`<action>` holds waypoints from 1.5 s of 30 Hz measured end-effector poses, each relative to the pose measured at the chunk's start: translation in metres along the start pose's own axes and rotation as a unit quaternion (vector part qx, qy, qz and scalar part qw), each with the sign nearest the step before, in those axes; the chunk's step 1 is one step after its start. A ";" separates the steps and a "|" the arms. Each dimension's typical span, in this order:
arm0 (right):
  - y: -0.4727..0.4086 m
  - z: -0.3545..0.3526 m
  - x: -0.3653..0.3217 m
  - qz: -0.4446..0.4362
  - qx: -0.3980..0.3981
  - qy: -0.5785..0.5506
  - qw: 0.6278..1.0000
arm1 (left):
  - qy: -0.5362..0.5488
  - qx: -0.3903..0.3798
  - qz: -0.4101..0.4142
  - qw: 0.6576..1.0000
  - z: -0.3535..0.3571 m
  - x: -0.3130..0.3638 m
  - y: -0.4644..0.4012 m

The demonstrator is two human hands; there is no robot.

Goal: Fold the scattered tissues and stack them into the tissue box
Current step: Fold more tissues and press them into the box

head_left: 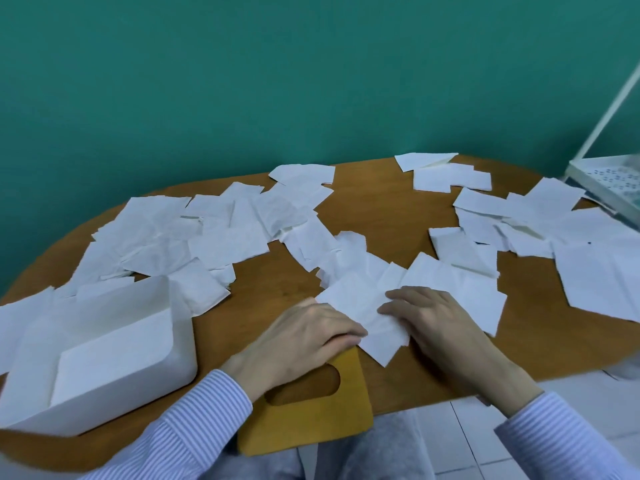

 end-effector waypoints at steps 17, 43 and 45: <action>0.001 0.006 0.013 0.098 0.000 -0.045 0.994 | 0.039 -0.024 -0.006 0.999 -0.014 -0.024 -0.076; 0.011 -0.041 0.034 0.118 0.073 -0.277 0.951 | 0.067 0.088 0.035 0.993 -0.045 -0.007 -0.062; 0.010 -0.045 0.036 0.112 0.071 -0.283 0.950 | 0.070 0.061 0.040 0.995 -0.042 -0.006 -0.067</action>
Point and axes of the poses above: each hand's wrist, its own y-axis away from the middle knuckle, its own z-axis out of the palm, x = y × z, the point moved 6 cm from there along -y, towards the middle knuckle, and after that the axes turned 14 degrees about -x, right-handed, at the moved point
